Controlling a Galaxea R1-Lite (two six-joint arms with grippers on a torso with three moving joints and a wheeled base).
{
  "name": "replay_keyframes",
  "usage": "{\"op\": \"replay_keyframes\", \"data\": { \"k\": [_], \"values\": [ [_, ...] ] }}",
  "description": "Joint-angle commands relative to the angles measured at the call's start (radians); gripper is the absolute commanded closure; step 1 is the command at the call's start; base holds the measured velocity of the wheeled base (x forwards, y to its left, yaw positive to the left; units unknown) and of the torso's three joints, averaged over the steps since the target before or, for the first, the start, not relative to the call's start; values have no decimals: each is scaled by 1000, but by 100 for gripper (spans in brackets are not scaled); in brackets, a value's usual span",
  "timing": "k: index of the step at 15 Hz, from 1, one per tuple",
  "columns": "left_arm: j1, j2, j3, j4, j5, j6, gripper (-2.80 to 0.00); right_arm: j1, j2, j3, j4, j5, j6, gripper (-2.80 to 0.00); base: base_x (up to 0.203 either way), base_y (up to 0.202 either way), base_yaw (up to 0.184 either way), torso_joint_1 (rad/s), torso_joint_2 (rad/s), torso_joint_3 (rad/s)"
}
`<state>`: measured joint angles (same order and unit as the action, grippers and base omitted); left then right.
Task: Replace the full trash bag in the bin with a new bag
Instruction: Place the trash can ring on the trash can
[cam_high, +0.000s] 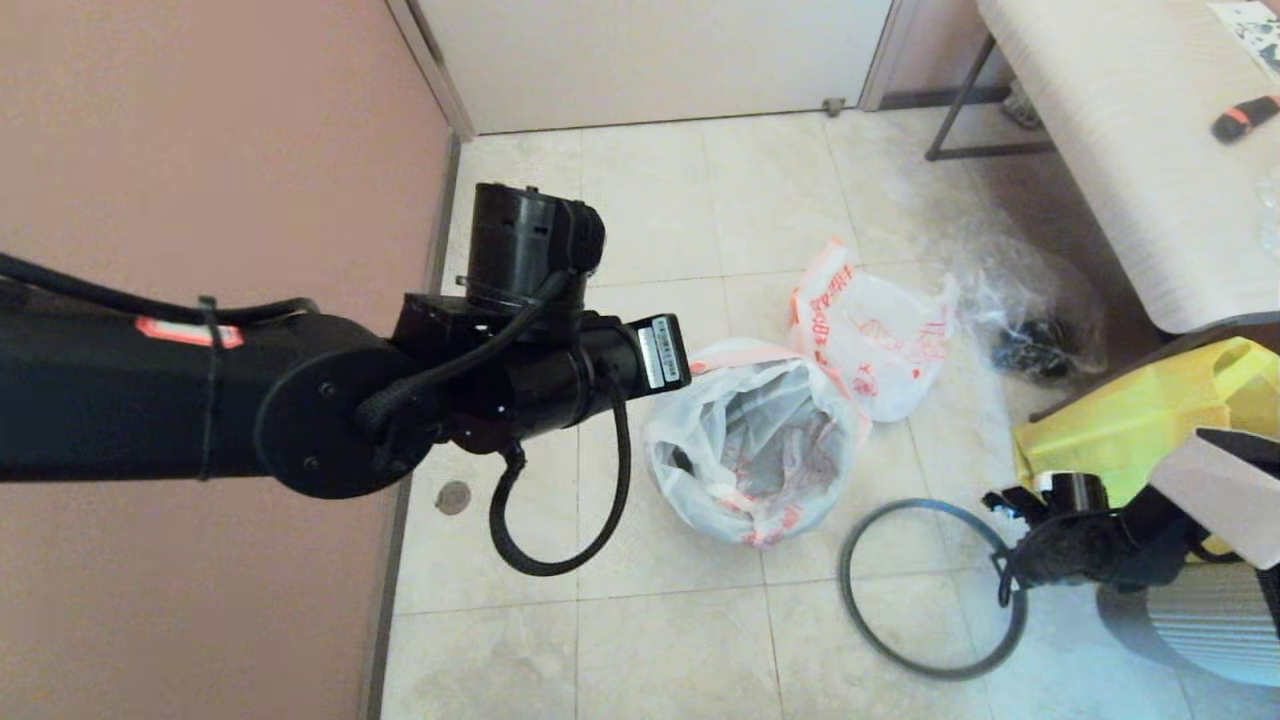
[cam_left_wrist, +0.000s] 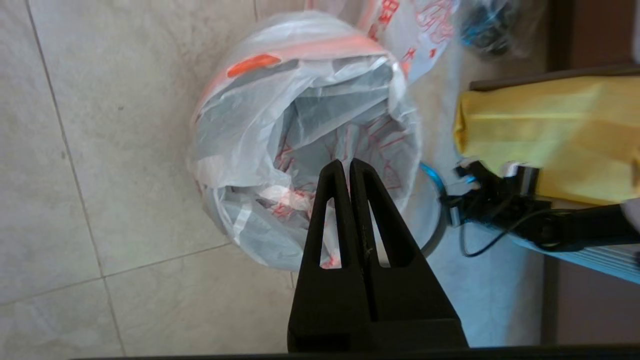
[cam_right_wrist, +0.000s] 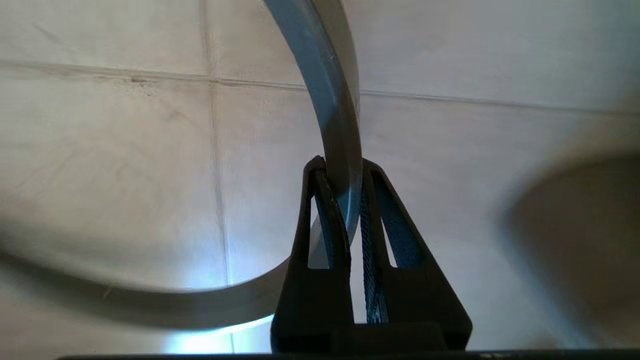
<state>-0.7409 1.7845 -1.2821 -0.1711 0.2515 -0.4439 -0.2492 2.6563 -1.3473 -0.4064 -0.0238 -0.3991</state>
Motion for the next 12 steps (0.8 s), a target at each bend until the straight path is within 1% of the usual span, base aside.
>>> {"op": "replay_keyframes", "data": {
  "k": [1,3,4,7,9,12],
  "values": [
    [-2,-57,-4,17,1,-2,0,-13,-182,81,-1,0,-3,0,0,0,0,0,0,0],
    [-1,-112,-15,58,-4,-3,0,-27,-333,124,31,0,-3,0,0,0,0,0,0,0],
    [-2,-134,-17,73,-5,-2,0,-31,-415,134,68,0,-1,0,0,0,0,0,0,0],
    [31,-149,-45,93,0,1,0,-28,-622,156,173,1,12,0,0,0,0,0,0,0],
    [36,-185,-50,139,-4,2,0,-23,-727,156,202,1,13,0,0,0,0,0,0,0],
    [12,-208,-63,204,-8,19,0,-21,-879,161,210,-1,19,0,0,0,0,0,0,0]
  ]
}}
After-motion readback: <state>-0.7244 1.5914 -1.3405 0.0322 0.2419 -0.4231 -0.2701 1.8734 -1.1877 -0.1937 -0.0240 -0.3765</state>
